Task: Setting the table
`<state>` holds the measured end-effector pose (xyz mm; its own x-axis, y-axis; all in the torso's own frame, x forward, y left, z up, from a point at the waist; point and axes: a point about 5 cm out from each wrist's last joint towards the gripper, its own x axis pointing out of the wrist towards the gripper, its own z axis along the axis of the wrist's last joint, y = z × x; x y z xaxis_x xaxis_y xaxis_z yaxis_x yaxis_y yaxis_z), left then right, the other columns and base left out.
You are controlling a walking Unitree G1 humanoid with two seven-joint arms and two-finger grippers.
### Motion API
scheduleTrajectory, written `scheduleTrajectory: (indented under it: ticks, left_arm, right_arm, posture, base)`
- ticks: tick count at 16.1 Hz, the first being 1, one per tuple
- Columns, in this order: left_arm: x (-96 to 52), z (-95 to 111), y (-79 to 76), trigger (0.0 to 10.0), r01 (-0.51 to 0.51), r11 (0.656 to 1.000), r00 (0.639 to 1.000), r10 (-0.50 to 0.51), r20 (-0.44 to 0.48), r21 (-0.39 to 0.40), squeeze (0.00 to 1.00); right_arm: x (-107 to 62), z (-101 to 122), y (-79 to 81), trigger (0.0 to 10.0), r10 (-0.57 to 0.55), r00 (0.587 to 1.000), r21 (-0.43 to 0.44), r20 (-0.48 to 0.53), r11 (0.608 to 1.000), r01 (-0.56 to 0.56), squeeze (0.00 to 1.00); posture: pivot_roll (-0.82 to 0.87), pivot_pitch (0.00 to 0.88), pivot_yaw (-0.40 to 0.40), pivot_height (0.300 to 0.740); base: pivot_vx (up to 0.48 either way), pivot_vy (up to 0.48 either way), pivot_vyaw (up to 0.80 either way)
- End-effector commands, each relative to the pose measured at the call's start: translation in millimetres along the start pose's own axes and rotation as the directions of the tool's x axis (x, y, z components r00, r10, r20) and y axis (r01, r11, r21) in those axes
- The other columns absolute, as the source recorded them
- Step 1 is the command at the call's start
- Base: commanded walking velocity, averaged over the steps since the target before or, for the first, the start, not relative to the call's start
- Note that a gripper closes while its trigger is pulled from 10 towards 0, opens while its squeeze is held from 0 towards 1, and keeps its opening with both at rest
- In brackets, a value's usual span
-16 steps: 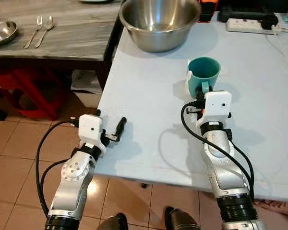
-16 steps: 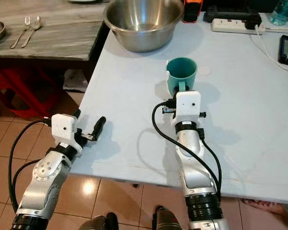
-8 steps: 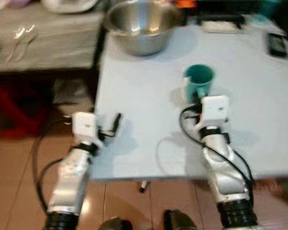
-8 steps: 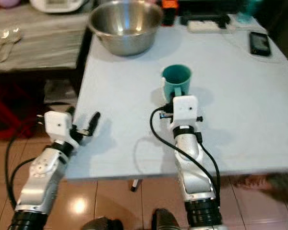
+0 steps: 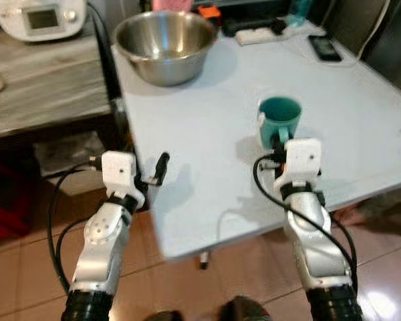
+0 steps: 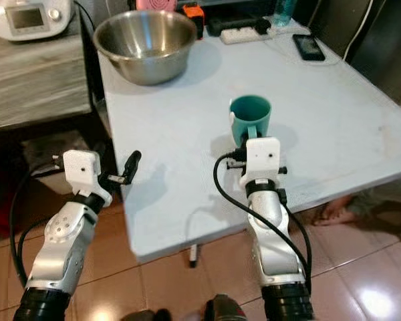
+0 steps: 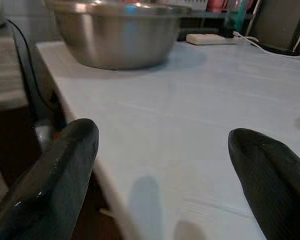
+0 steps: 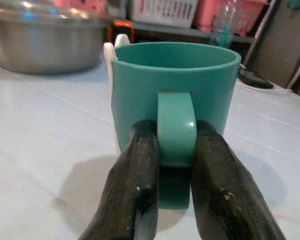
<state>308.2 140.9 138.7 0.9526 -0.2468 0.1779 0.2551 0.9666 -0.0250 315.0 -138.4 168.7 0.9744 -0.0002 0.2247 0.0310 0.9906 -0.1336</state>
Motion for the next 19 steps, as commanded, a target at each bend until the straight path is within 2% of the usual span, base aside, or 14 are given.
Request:
scheduleTrajectory:
  ticks: [1,4,9,19]
  left_arm:
    - [-1.0,-2.4,-2.9,10.0,0.001,1.000,1.000,-0.001,-0.004,-0.007,0.00]
    - [-0.2,-1.7,-1.7,10.0,-0.010,1.000,1.000,0.010,0.001,-0.005,0.00]
    - [1.8,-2.1,-1.0,10.0,-0.021,1.000,1.000,0.021,0.002,-0.005,0.00]
    - [3.8,-3.7,-3.2,10.0,-0.019,1.000,1.000,0.019,-0.002,-0.004,0.00]
  right_arm:
    - [-0.1,2.7,-3.5,10.0,-0.004,1.000,-0.008,0.014,1.000,0.004,0.00]
    - [-0.7,4.0,-2.9,10.0,0.006,1.000,-0.036,0.025,0.999,-0.005,0.00]
    - [-1.8,3.3,-2.1,10.0,0.008,1.000,-0.033,0.022,0.999,-0.008,0.00]
    - [-0.9,2.1,-1.9,10.0,0.005,1.000,-0.031,0.017,1.000,-0.004,0.00]
  posture:
    - [-0.11,0.150,0.034,0.740]
    - [-0.11,0.150,0.034,0.740]
    - [-0.12,0.153,0.035,0.740]
    - [-0.12,0.155,0.036,0.740]
  base:
    - [0.000,0.435,0.00]
    - [0.000,0.434,0.17]
    - [0.000,0.435,0.74]
    - [0.000,0.435,0.00]
